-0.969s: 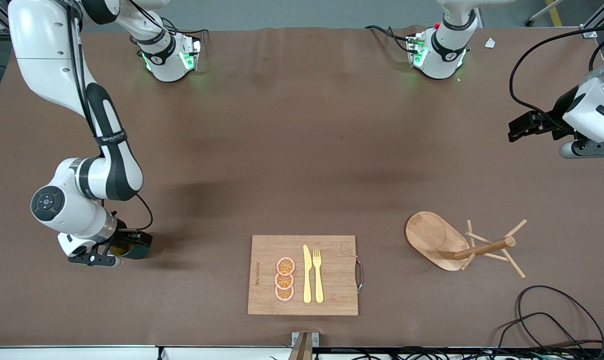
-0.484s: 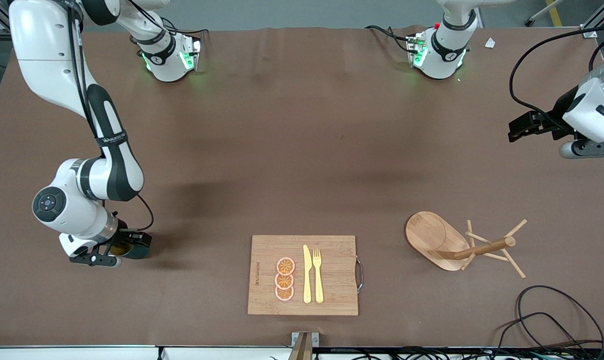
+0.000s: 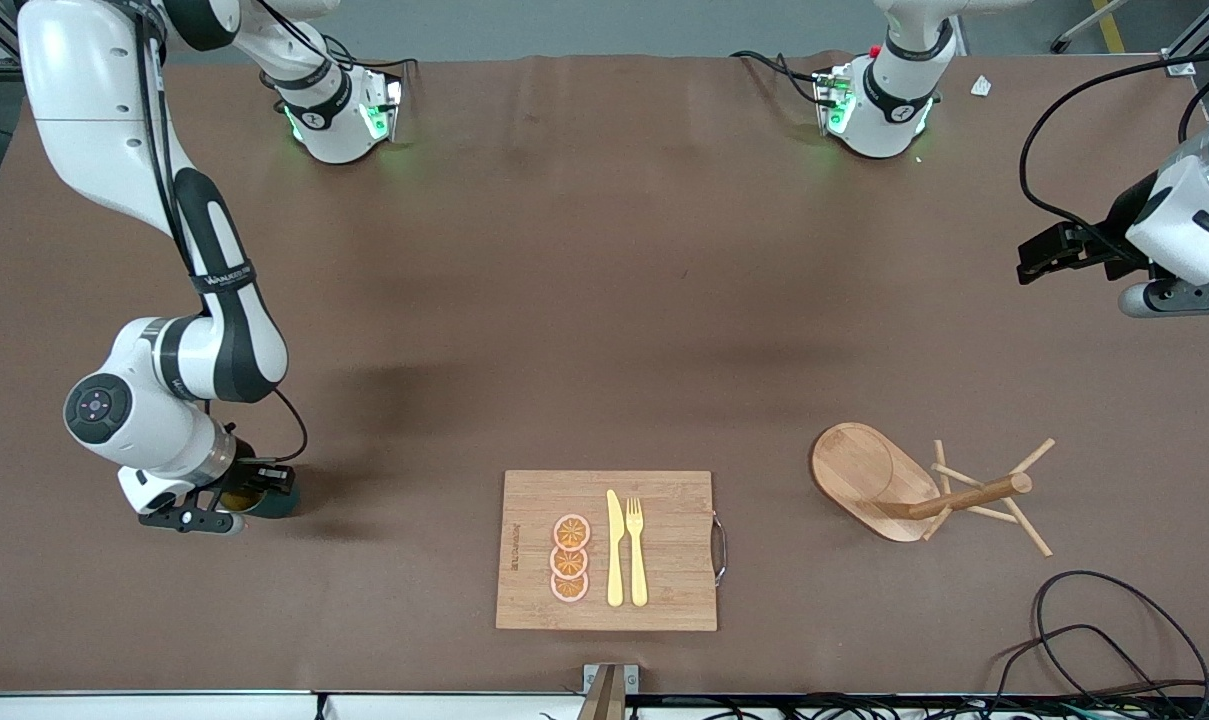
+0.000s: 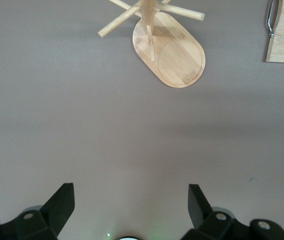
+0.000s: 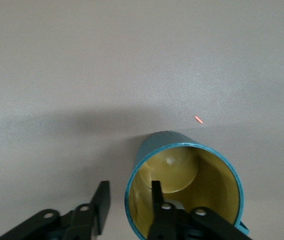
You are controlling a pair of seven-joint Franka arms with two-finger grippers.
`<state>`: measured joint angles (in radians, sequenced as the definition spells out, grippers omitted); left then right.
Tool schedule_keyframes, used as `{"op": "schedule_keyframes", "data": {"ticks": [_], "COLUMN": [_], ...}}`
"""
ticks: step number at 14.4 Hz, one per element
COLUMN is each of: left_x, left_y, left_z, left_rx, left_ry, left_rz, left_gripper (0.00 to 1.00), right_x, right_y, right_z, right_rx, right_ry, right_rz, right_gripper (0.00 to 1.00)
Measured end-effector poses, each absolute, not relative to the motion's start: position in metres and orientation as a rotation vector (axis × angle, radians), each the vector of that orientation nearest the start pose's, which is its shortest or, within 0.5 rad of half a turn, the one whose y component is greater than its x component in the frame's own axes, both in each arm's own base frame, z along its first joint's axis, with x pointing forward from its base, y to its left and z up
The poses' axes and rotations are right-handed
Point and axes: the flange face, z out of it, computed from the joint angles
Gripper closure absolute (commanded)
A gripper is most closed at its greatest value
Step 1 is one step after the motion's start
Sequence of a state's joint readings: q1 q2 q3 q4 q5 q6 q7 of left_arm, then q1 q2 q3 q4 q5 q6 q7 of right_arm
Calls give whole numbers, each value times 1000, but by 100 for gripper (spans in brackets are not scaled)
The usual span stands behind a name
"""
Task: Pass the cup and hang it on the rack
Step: 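Close the right gripper on the teal mug rim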
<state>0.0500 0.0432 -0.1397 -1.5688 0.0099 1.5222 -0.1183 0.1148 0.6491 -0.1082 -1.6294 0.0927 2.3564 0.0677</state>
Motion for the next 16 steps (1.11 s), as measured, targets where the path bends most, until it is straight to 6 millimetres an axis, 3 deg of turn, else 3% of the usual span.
{"op": "schedule_keyframes", "data": {"ticks": [3,5,12,14,16], "left_x": [559,559,560,560,561], "left_y": [-47,-47,-47,-47,-47], "left_z": [597,596,595,594,594], "left_rx": [-3125,-3125,-3125,-3125,-3125], "left_ry": [-45,-45,-44,-45,-45], "left_rz": [141,141,147,149,149], "left_gripper": [0,0,0,0,0], "right_x": [698,699,700,704,709], "right_y": [16,15,13,17,26], "right_z": [250,251,253,267,307], "right_rx": [-3128,-3128,-3128,-3123,-3114], "right_ry": [155,156,161,151,129], "right_rz": [-129,-131,-137,-158,-153], "right_gripper": [94,98,98,99,98]}}
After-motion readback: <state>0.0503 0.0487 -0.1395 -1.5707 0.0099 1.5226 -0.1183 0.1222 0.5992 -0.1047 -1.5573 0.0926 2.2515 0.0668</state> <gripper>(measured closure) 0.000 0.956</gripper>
